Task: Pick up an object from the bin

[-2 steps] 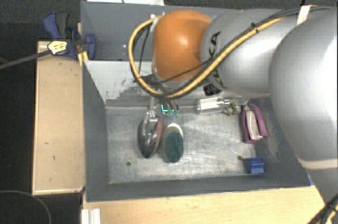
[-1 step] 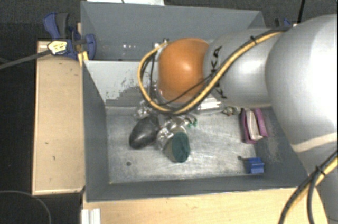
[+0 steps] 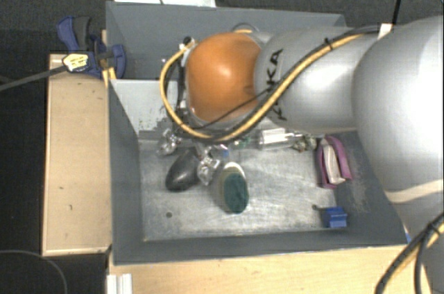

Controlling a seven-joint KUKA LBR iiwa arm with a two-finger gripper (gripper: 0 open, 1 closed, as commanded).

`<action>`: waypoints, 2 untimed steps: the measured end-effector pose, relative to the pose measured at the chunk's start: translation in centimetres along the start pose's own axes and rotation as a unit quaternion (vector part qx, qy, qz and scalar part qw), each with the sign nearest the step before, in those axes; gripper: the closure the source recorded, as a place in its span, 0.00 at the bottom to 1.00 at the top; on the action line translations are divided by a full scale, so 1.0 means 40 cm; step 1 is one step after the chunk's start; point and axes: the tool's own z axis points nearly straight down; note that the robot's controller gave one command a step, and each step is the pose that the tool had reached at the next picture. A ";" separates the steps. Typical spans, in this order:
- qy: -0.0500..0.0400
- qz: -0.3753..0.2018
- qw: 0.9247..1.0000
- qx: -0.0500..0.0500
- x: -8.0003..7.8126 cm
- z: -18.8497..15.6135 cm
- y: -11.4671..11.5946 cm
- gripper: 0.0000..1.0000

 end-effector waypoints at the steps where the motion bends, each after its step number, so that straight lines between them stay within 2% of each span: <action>1: 0.001 -0.196 0.981 -0.001 0.036 0.001 -0.021 0.00; 2: -0.001 -0.416 0.909 0.001 0.027 0.068 -0.014 0.00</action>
Offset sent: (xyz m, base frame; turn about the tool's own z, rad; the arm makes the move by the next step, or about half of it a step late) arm -0.0030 -0.0166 -0.0013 -0.3965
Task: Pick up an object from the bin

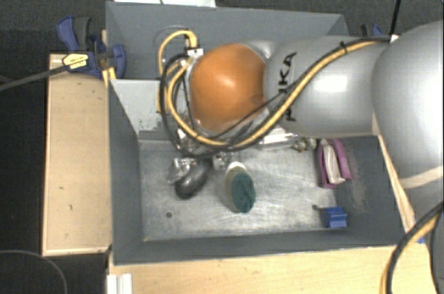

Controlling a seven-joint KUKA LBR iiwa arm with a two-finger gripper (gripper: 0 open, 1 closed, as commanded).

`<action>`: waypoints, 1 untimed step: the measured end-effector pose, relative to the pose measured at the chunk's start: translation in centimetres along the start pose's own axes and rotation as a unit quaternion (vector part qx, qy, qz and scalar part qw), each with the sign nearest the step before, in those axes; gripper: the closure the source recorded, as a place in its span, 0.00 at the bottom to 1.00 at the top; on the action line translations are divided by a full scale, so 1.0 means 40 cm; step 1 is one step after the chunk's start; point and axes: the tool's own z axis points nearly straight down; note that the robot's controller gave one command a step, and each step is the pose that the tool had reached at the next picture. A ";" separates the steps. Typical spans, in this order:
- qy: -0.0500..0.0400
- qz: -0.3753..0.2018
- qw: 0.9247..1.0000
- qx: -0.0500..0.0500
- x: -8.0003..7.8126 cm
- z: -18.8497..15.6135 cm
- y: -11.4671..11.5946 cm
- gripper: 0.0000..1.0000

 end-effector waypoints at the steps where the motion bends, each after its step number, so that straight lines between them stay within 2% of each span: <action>1: 0.000 0.004 1.000 -0.002 -0.002 -0.003 -0.002 0.00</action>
Offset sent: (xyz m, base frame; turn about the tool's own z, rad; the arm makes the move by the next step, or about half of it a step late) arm 0.0000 0.0000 0.0000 0.0000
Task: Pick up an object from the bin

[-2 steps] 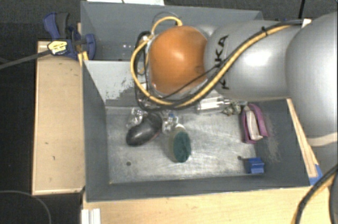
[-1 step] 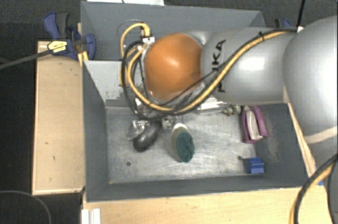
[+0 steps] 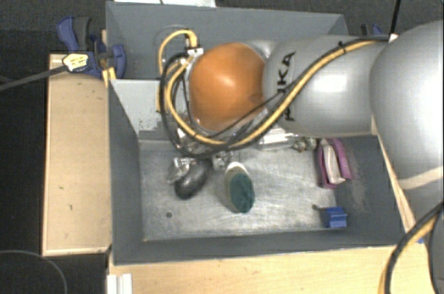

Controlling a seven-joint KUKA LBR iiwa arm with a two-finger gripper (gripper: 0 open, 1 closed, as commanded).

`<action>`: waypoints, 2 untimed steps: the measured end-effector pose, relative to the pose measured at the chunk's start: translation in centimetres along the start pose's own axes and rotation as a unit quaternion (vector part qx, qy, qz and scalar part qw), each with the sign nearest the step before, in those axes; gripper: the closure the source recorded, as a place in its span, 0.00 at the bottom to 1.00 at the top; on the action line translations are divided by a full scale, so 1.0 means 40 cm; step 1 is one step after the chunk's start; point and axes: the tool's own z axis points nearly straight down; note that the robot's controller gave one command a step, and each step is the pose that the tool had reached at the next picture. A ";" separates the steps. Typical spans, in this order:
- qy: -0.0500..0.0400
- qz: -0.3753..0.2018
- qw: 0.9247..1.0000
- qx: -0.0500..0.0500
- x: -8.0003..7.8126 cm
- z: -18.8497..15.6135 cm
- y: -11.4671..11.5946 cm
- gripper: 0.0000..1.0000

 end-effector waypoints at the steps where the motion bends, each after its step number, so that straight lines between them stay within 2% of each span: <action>1: 0.001 0.002 1.000 -0.001 0.000 -0.001 0.000 1.00; 2: 0.001 0.007 1.000 0.003 -0.003 -0.306 -0.007 1.00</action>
Offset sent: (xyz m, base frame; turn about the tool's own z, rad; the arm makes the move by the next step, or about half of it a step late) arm 0.0000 0.0000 0.0000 0.0000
